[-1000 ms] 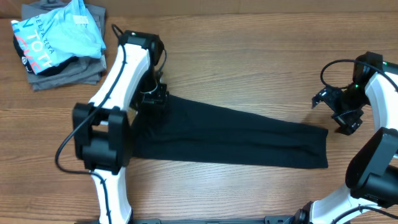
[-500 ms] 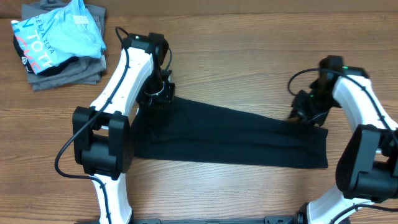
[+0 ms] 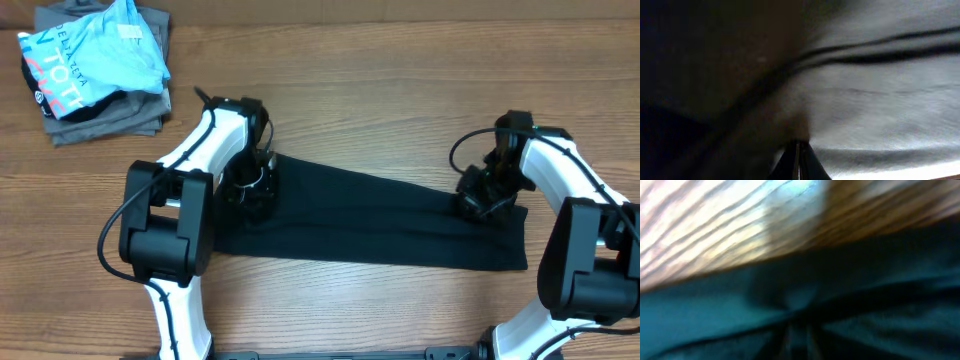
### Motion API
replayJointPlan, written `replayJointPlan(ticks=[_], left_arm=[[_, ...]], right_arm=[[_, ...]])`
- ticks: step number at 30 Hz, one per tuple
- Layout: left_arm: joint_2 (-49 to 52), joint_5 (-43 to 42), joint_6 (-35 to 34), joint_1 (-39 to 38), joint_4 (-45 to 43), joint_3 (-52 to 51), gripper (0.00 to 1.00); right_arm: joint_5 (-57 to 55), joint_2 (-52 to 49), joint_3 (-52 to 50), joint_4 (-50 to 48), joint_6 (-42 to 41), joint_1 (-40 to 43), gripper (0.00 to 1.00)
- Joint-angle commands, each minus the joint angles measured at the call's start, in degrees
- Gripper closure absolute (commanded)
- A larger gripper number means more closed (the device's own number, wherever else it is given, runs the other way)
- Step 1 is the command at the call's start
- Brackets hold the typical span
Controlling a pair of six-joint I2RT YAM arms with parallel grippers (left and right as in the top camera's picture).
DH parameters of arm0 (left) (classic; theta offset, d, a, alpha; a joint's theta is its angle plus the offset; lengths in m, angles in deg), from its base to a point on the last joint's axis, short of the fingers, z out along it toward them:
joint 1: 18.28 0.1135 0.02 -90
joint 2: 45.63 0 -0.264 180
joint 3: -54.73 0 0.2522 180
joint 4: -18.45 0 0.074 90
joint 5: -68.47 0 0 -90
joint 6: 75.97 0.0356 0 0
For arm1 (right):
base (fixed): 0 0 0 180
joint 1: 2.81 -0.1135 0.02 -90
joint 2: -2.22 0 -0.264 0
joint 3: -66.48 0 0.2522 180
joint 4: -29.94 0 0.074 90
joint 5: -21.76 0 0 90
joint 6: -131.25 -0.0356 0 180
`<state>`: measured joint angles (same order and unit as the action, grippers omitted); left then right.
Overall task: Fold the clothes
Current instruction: 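Fold the top half down toward the robot with both grippers, then release the shirt and lift both grippers away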
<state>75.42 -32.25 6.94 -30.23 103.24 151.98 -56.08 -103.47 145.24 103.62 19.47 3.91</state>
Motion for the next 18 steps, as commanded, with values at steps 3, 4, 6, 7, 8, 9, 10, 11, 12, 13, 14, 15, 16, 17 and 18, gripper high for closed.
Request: replayJointPlan(ticks=[3,4,6,7,8,9,10,11,12,13,14,15,16,17,18], left_arm=[[0.55,-0.9,0.28,4.46,-1.57,-3.85,0.96],[0.55,-0.79,0.55,5.44,-1.73,-4.39,0.96],[0.55,-0.74,0.72,7.69,-1.86,-5.22,0.96],[0.55,-0.72,0.9,8.85,-1.86,-5.51,0.96],[0.55,-0.72,1.16,10.08,-1.84,-5.66,0.96],[0.55,-0.7,1.16,11.32,-1.81,-5.7,0.96],[0.55,-0.7,1.16,12.55,-1.81,-5.7,0.96],[0.55,-0.5,1.14,13.75,-1.81,-5.7,0.96],[0.55,0.07,1.09,14.97,-1.81,-5.7,0.96],[0.55,1.01,1.01,16.11,-1.84,-5.7,0.96],[0.55,1.86,0.57,17.07,-1.86,-5.7,0.96],[0.55,2.36,0.22,18.23,-1.88,-5.7,0.96],[0.55,2.29,0.24,19.56,-1.9,-5.7,0.96],[0.55,2.32,0.24,20.61,-1.92,-5.7,0.96],[0.55,2.36,0.33,21.51,-1.92,-5.7,0.96]], right_arm=[[-0.09,1.53,-5.44,-2.97,-5.55,0.15,0.96],[-0.09,1.53,-5.84,-3.37,-5.73,0.15,0.96],[-0.7,1.53,-5.84,-3.32,-5.75,0.15,0.96],[-0.98,1.53,-5.79,-3.32,-5.79,0.15,0.96],[-1.49,1.53,-5.79,-3.32,-6.45,0.15,0.96],[-2.23,1.53,-5.79,-3.32,-7.1,0.15,0.96],[-2.71,1.53,-5.79,-3.37,-7.26,0.15,0.96],[-3.23,1.53,-5.79,-3.52,-7.52,0.15,0.96],[-4.63,1.53,-5.79,-3.5,-8.74,0.15,0.96],[-5.75,1.53,-5.79,-3.52,-9.64,0.17,0.96],[-6.25,1.53,-5.79,-3.54,-9.86,0.17,0.96],[-6.34,1.53,-5.79,-3.69,-9.79,0.17,0.96],[-6.27,1.53,-5.79,-3.74,-9.79,0.15,0.96],[-6.29,1.53,-5.79,-3.93,-9.77,0.15,0.96],[-6.32,1.53,-5.77,-4.09,-9.77,0.15,0.96]])
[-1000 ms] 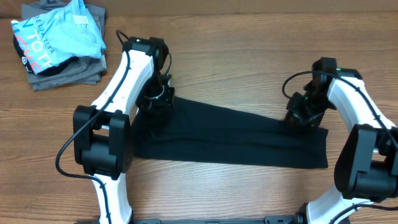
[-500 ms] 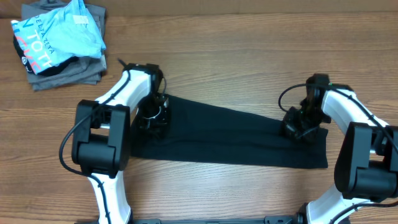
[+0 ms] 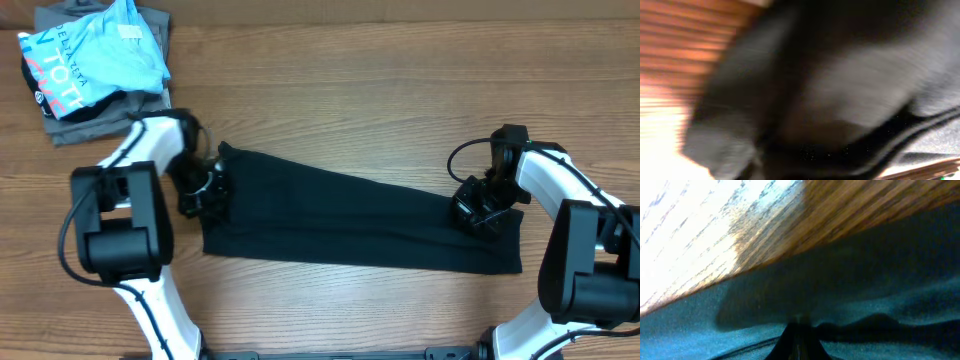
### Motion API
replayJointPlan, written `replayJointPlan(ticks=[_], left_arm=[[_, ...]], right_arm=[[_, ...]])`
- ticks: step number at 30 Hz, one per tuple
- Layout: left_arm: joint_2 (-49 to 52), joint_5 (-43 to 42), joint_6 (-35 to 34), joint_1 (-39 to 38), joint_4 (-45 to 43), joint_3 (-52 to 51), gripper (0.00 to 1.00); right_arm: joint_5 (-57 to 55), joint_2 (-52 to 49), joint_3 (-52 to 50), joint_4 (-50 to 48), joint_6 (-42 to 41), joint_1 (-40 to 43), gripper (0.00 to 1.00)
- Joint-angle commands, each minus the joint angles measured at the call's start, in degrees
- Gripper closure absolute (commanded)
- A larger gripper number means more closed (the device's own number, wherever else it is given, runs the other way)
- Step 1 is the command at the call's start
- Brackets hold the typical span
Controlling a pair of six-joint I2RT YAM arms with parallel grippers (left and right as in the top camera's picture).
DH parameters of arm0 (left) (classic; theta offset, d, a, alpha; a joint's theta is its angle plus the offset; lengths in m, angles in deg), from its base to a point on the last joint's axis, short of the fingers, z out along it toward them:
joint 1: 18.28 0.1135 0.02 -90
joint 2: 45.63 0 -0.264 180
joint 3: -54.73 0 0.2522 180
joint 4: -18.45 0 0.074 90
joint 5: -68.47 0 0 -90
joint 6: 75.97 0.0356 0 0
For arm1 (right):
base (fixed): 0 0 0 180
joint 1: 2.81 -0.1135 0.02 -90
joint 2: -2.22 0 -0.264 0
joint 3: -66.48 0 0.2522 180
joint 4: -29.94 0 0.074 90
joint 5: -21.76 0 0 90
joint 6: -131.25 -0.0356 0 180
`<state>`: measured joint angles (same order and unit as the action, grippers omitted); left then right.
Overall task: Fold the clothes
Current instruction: 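Release the shirt and lift both grippers away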
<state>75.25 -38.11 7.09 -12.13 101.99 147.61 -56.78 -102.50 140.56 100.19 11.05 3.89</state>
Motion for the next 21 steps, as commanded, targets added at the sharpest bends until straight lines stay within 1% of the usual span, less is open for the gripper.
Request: replayJointPlan(ticks=[1,4,6,9,13,15,17,21], left_arm=[[0.72,8.2,0.33,4.44,-0.72,-1.33,0.96],[0.7,8.2,0.59,7.17,-0.85,-1.29,0.96],[0.63,8.22,0.76,8.68,-0.85,-1.11,0.96],[0.24,8.22,1.33,10.73,-0.35,0.07,0.96],[-1.42,8.17,2.27,12.85,3.78,4.15,0.96],[-3.39,7.87,2.23,13.38,5.22,6.12,0.96],[-6.49,5.6,2.23,13.42,5.51,7.39,0.96],[-14.69,0.85,2.32,12.31,4.39,7.85,0.96]], right_arm=[[-5.6,0.57,-1.09,-0.81,-1.36,0.17,0.96],[-5.35,0.57,-0.5,-0.92,-0.33,0.17,0.96],[-5.6,0.57,1.05,0.83,0.94,0.2,0.96],[-5.88,0.59,5.7,6.08,1.01,1.16,0.96],[-5.84,0.59,15.45,16.44,2.62,4.44,0.96],[-5.84,0.81,21.24,22.29,5.35,6.36,0.96],[-4.98,1.57,25.83,26.97,7.32,7.74,0.96],[-0.63,6.23,29.66,31.89,12.31,8.59,0.96]])
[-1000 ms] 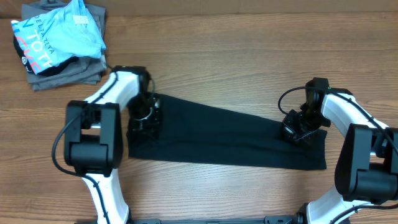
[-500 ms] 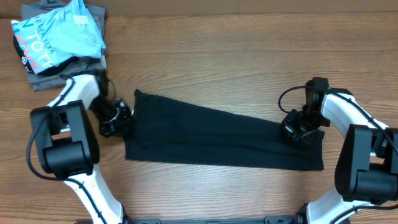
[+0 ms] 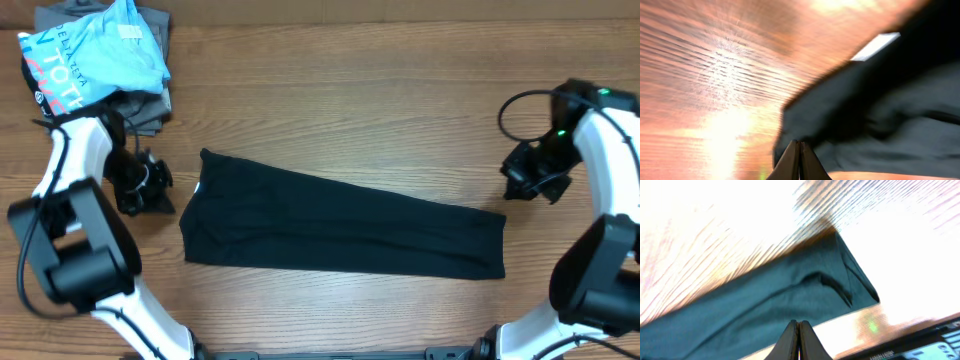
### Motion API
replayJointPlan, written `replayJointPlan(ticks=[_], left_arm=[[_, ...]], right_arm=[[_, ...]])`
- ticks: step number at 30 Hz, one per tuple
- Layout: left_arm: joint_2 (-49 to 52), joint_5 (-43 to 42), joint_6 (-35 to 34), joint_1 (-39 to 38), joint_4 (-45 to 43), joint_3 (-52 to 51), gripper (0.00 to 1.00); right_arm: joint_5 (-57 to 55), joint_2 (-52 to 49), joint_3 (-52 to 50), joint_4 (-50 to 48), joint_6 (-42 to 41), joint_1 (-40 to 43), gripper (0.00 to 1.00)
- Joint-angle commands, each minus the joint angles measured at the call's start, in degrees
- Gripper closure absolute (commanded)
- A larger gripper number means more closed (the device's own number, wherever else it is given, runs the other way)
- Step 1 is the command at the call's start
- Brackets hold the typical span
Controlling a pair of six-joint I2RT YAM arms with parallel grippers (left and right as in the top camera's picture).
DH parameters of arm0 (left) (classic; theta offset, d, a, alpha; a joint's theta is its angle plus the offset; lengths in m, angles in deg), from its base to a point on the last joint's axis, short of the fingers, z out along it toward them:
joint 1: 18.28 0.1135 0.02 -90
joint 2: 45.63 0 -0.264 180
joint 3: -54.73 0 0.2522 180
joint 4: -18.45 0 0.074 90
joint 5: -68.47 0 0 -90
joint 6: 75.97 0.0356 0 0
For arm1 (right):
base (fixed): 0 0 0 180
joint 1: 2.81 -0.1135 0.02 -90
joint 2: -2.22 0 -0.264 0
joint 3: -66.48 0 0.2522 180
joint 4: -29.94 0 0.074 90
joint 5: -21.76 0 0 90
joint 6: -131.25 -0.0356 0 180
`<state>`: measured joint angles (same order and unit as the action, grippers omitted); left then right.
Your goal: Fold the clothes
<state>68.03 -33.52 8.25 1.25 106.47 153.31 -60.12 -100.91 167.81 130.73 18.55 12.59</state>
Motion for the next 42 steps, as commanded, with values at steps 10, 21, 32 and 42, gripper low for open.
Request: replayJointPlan(ticks=[10,21,32,42], left_arm=[[-25.16,-6.05,1.36,-12.09,0.04,2.14,0.46],[-22.93,-5.38,1.31,-30.67,0.46,0.28,0.0],[-17.25,-3.82,1.77,-36.83,-2.58,-3.15,0.0],[-15.15,-3.72,1.75,-36.81,-3.21,-3.19,0.0]], right_arm=[[-0.37,19.37,2.4,2.69,4.02,-0.11,0.06],[-5.6,19.19,-1.97,-2.1,3.23,0.13,0.0],[-1.77,17.79,-18.12,-17.53,3.21,0.44,0.0],[-0.33,17.38,-29.42,-25.59,3.23,0.0,0.0]])
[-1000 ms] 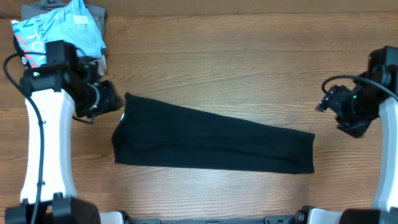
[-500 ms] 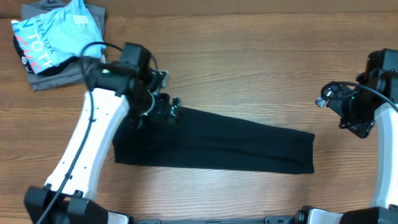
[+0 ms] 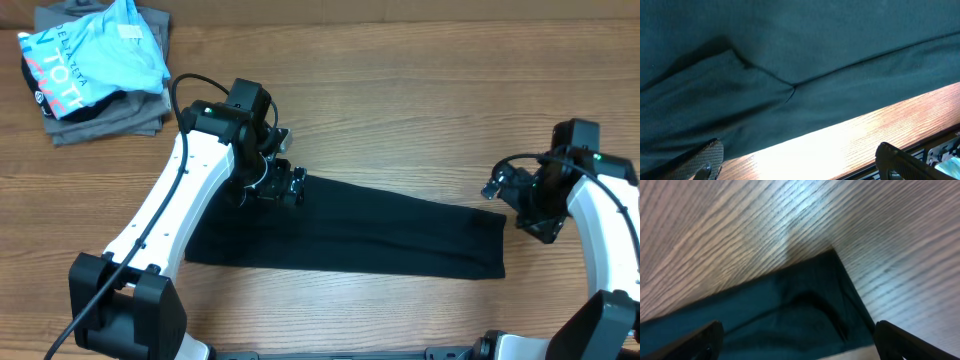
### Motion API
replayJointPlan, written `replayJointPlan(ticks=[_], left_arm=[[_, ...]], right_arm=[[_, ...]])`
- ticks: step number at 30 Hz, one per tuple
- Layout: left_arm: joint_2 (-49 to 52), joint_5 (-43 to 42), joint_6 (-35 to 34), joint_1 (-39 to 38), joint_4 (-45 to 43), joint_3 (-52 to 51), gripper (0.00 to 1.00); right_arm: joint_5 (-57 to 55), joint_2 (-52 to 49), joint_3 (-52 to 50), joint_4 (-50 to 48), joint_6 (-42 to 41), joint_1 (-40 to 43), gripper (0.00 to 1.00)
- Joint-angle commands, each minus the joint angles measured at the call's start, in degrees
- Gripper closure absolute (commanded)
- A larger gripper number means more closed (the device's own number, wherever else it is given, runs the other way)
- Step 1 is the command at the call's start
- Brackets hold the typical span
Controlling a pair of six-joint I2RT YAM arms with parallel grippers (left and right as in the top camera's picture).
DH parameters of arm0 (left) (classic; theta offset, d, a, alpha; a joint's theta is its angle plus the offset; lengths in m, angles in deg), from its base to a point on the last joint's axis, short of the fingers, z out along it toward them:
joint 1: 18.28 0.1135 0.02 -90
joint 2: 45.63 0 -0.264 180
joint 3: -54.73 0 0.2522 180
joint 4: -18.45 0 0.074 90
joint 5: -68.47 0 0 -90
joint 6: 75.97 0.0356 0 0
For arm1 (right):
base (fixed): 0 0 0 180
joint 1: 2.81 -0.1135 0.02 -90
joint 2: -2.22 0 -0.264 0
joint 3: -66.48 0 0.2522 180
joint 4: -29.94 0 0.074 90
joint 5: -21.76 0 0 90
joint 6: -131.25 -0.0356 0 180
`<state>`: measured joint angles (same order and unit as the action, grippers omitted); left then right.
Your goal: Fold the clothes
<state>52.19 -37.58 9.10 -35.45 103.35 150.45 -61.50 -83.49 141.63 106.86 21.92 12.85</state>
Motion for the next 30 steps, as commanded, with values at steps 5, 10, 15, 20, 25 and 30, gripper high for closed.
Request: replayJointPlan(ticks=[5,10,15,20,25,30], left_arm=[[0.79,0.33,0.9,-0.13,-0.07,-0.33,0.0],[0.79,0.35,0.92,-0.11,-0.07,-0.33,0.0],[0.79,0.35,0.92,-0.11,-0.2,-0.33,0.0],[0.79,0.35,0.94,-0.11,-0.59,-0.33,0.0],[0.79,0.35,0.94,-0.11,-0.7,-0.33,0.0],[0.79,0.33,0.92,-0.13,-0.7,-0.33,0.0]], right_arm=[[0.83,-0.15,-9.25,-8.81,0.26,-0.26,0.0],[-1.64,-0.15,-13.73,-14.29,1.81,-0.15,0.01],[-1.49,-0.15,-15.3,-14.99,2.69,-0.15,0.0],[2.78,-0.2,-15.32,-13.92,4.94,-0.15,0.0],[5.4,-0.2,-15.32,-12.33,6.08,-0.17,0.04],[5.4,-0.2,-15.34,-10.36,5.66,-0.17,0.17]])
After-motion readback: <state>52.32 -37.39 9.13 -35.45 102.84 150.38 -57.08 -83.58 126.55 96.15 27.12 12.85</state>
